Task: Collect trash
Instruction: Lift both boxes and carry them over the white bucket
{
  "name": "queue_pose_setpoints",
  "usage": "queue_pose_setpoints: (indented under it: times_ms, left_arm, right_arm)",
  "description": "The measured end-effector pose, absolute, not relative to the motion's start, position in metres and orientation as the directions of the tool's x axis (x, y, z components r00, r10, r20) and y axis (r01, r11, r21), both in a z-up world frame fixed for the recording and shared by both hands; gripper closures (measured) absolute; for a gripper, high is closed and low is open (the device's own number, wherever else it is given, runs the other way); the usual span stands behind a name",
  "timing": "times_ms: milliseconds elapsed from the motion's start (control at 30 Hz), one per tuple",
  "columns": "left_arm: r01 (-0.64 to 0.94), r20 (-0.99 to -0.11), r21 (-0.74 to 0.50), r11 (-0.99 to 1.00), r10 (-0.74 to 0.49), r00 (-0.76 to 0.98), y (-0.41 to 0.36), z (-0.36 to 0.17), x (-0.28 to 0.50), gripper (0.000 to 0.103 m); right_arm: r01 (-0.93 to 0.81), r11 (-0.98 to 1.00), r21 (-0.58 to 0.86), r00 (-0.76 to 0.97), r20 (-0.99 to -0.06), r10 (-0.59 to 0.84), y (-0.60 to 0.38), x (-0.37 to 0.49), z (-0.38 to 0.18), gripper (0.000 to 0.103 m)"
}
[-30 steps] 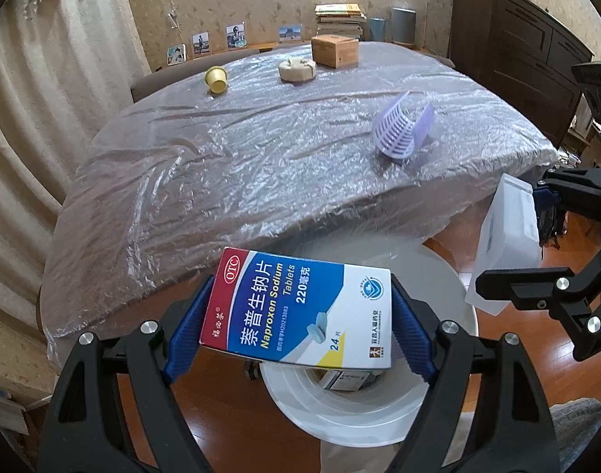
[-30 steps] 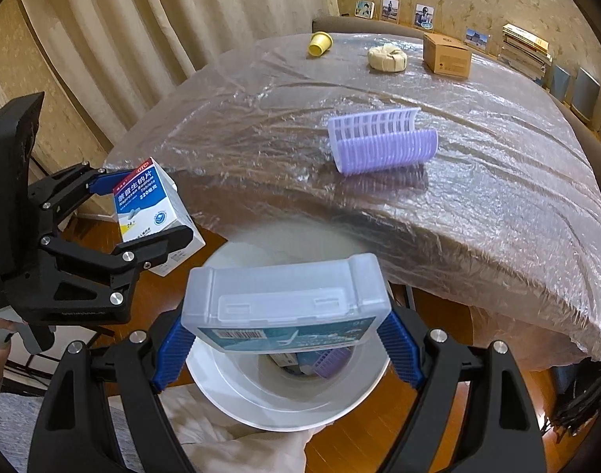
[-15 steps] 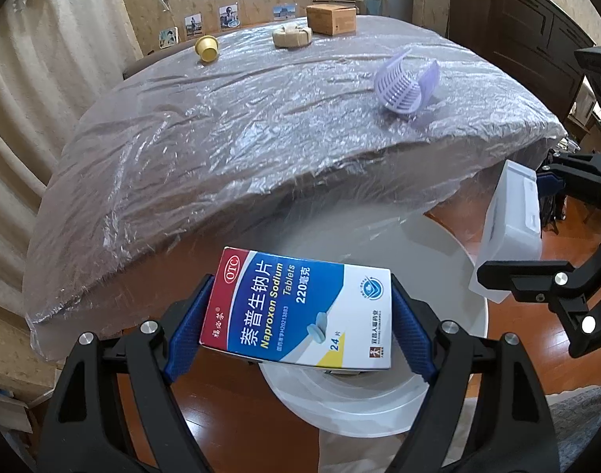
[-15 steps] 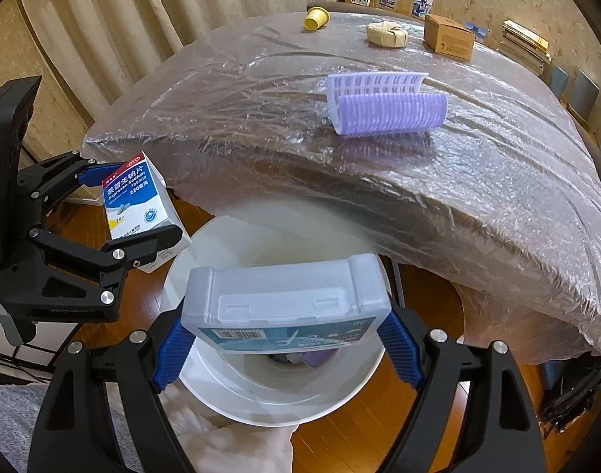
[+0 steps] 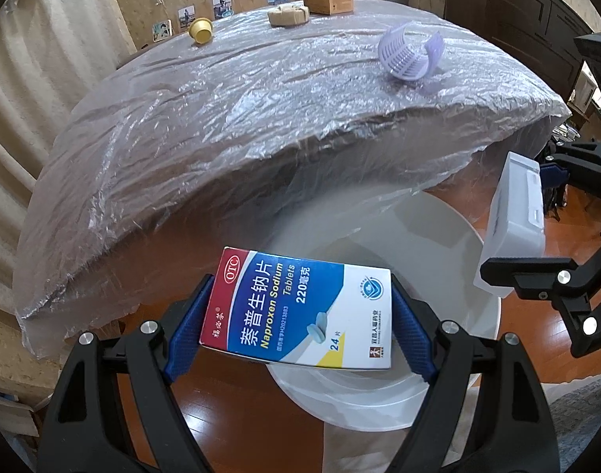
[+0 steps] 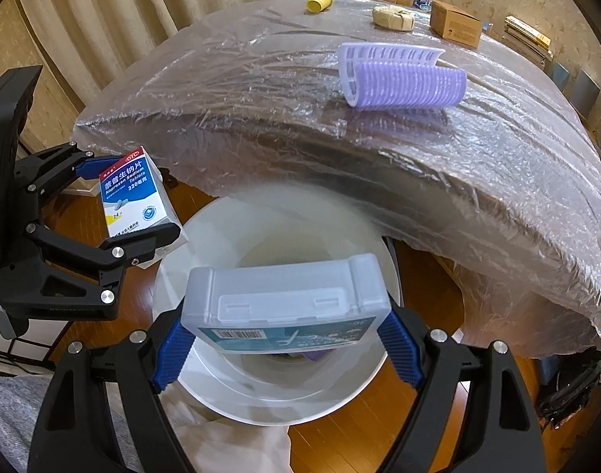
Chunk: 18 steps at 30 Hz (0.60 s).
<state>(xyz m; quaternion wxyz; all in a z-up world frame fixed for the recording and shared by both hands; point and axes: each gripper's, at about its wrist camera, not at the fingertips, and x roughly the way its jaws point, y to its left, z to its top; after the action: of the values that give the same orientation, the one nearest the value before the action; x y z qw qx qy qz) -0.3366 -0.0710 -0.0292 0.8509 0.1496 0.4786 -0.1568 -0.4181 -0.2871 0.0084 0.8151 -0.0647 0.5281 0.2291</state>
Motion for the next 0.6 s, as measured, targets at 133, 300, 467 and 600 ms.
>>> queue_pose_setpoints:
  times_ms: [133, 300, 467, 600]
  left_arm:
    - [0.414, -0.867, 0.107, 0.904, -0.119, 0.485, -0.070, -0.034, -0.335, 0.019]
    - [0.419, -0.873, 0.109, 0.901, -0.115, 0.474, -0.068, -0.042, -0.331, 0.019]
    - [0.431, -0.879, 0.107, 0.896, -0.117, 0.462, -0.069, -0.046, -0.328, 0.019]
    - [0.439, -0.885, 0.104, 0.893, -0.118, 0.450, -0.072, -0.048, -0.323, 0.019]
  right_arm:
    - [-0.441, 0.887, 0.136, 0.331, -0.894, 0.302, -0.284, -0.417, 0.004, 0.021]
    - [-0.437, 0.890, 0.130, 0.324, -0.900, 0.290, -0.281, -0.415, -0.003, 0.022]
    - [-0.427, 0.894, 0.133, 0.309, -0.908, 0.283, -0.280, -0.411, -0.012, 0.021]
    - [-0.419, 0.898, 0.136, 0.300, -0.913, 0.278, -0.281, -0.408, -0.019, 0.021]
